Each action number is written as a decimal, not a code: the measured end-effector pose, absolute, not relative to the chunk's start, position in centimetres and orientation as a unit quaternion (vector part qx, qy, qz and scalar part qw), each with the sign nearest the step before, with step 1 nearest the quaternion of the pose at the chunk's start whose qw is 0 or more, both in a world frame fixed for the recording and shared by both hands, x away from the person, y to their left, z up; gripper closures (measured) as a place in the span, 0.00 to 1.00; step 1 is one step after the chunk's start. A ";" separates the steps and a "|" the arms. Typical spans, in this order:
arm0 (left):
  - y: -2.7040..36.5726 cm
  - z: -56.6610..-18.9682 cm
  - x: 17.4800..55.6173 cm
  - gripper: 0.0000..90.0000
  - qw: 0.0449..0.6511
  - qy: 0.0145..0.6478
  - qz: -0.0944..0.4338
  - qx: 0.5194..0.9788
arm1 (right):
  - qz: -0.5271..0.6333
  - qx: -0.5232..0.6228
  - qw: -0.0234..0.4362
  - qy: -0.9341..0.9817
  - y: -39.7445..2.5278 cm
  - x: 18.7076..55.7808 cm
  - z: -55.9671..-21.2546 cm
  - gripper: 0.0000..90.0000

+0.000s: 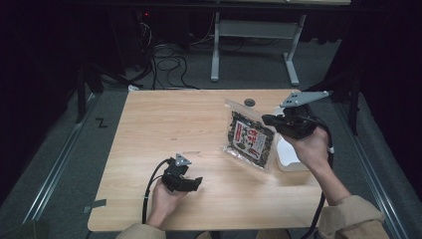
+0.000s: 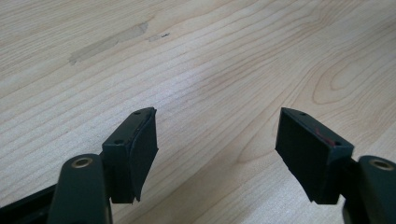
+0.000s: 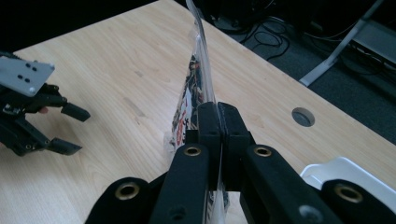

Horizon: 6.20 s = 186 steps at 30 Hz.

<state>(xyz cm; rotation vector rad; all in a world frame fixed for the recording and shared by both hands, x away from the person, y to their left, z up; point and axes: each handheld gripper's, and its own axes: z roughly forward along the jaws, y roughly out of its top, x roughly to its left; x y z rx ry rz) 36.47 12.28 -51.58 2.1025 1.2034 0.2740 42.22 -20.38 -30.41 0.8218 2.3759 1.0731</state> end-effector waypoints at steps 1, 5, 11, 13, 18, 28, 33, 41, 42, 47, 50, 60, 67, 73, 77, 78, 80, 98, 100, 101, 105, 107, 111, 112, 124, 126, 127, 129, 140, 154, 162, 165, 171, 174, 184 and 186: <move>12.3 -51.6 36.5 0.33 0.344 0.463 0.104 0.810 | 0.388 0.296 0.204 0.849 -20.5 42.2 -30.2 1.00; 12.3 -51.7 36.5 0.33 0.343 0.464 0.104 0.810 | 0.393 0.301 0.208 0.843 -21.0 42.4 -29.2 1.00; 12.3 -51.6 36.5 0.33 0.342 0.463 0.106 0.811 | 0.400 0.312 0.215 0.834 -21.7 42.4 -28.2 1.00; 12.3 -51.7 36.5 0.33 0.342 0.464 0.105 0.810 | 0.402 0.319 0.219 0.830 -22.1 42.5 -27.6 1.00; 12.4 -51.7 36.6 0.34 0.342 0.466 0.106 0.809 | 0.409 0.328 0.226 0.821 -22.9 42.7 -26.9 1.00; 12.4 -51.8 36.6 0.34 0.341 0.467 0.104 0.810 | 0.415 0.346 0.240 0.807 -24.5 42.9 -26.3 1.00; 12.3 -51.9 36.6 0.34 0.339 0.464 0.104 0.812 | 0.418 0.359 0.251 0.796 -25.7 43.1 -25.9 1.00; 12.3 -51.9 36.6 0.34 0.337 0.463 0.102 0.814 | 0.418 0.377 0.264 0.783 -27.3 43.2 -25.5 1.00; 12.3 -51.9 36.6 0.34 0.336 0.463 0.102 0.814 | 0.418 0.379 0.266 0.782 -27.5 43.2 -25.5 1.00; 12.4 -51.9 36.6 0.34 0.337 0.464 0.103 0.813 | 0.415 0.387 0.274 0.776 -28.4 43.3 -25.4 1.00; 12.3 -51.9 36.6 0.34 0.337 0.464 0.104 0.812 | 0.415 0.396 0.278 0.770 -28.9 43.3 -25.4 1.00; 12.4 -51.9 36.6 0.34 0.337 0.463 0.104 0.813 | 0.414 0.418 0.291 0.754 -30.4 43.4 -25.6 1.00; 12.4 -51.9 36.6 0.34 0.336 0.464 0.105 0.813 | 0.403 0.433 0.301 0.748 -31.6 43.4 -26.0 1.00; 12.3 -52.0 36.6 0.34 0.335 0.464 0.105 0.813 | 0.394 0.445 0.307 0.743 -32.4 43.4 -26.9 1.00; 12.3 -52.0 36.6 0.34 0.335 0.464 0.104 0.813 | 0.390 0.447 0.308 0.744 -32.8 43.5 -27.4 1.00; 12.3 -52.0 36.6 0.34 0.335 0.464 0.104 0.813 | 0.389 0.452 0.307 0.741 -32.8 43.5 -27.5 1.00; 12.3 -52.0 36.6 0.34 0.335 0.465 0.105 0.813 | 0.389 0.453 0.308 0.741 -33.0 43.5 -27.7 1.00; 12.2 -52.0 36.6 0.34 0.337 0.462 0.107 0.813 | 0.386 0.472 0.309 0.730 -34.0 43.8 -29.1 1.00; 12.2 -52.0 36.6 0.34 0.336 0.462 0.108 0.814 | 0.384 0.473 0.311 0.730 -34.0 43.8 -29.1 1.00; 12.2 -52.0 36.6 0.34 0.336 0.462 0.108 0.813 | 0.383 0.476 0.309 0.729 -34.0 43.8 -29.2 1.00; 12.2 -52.0 36.6 0.34 0.333 0.464 0.107 0.814 | 0.379 0.476 0.309 0.731 -33.8 43.9 -29.6 1.00; 12.2 -52.0 36.6 0.34 0.333 0.464 0.107 0.814 | 0.376 0.476 0.308 0.732 -33.7 44.1 -29.8 1.00; 12.2 -52.0 36.6 0.34 0.333 0.465 0.107 0.813 | 0.370 0.478 0.305 0.736 -33.4 44.3 -30.5 1.00; 12.2 -52.1 36.6 0.34 0.332 0.465 0.107 0.814 | 0.369 0.477 0.305 0.737 -33.4 44.4 -30.6 1.00; 12.2 -52.0 36.6 0.35 0.332 0.465 0.109 0.814 | 0.359 0.499 0.281 0.737 -34.0 44.7 -32.9 0.99; 12.2 -52.0 36.6 0.35 0.332 0.464 0.109 0.814 | 0.361 0.503 0.280 0.734 -34.2 44.7 -33.3 0.99; 12.2 -52.0 36.6 0.35 0.330 0.465 0.109 0.814 | 0.364 0.503 0.279 0.733 -34.4 44.7 -33.4 0.99; 12.2 -52.1 36.7 0.35 0.330 0.464 0.109 0.815 | 0.363 0.507 0.278 0.730 -34.7 44.6 -33.4 0.99; 12.2 -52.0 36.6 0.35 0.330 0.465 0.110 0.814 | 0.349 0.519 0.281 0.728 -35.7 44.4 -34.0 0.98; 12.2 -52.1 36.6 0.35 0.329 0.464 0.112 0.815 | 0.334 0.529 0.273 0.731 -35.7 44.6 -34.2 0.96; 12.2 -52.0 36.6 0.34 0.330 0.465 0.113 0.814 | 0.329 0.527 0.283 0.730 -35.7 44.6 -34.2 0.78; 12.2 -52.0 36.6 0.34 0.330 0.465 0.113 0.814 | 0.329 0.527 0.287 0.729 -35.9 44.6 -34.2 0.70; 12.2 -52.0 36.6 0.34 0.330 0.465 0.114 0.814 | 0.320 0.531 0.294 0.728 -36.5 44.4 -34.3 0.59; 12.2 -52.0 36.6 0.34 0.331 0.464 0.113 0.814 | 0.322 0.535 0.295 0.724 -36.9 44.4 -34.4 0.56; 12.3 -51.9 36.5 0.34 0.330 0.463 0.121 0.814 | 0.328 0.506 0.326 0.728 -36.9 43.0 -33.4 0.48; 12.3 -51.9 36.5 0.34 0.330 0.462 0.122 0.814 | 0.334 0.503 0.331 0.725 -36.8 42.7 -33.1 0.47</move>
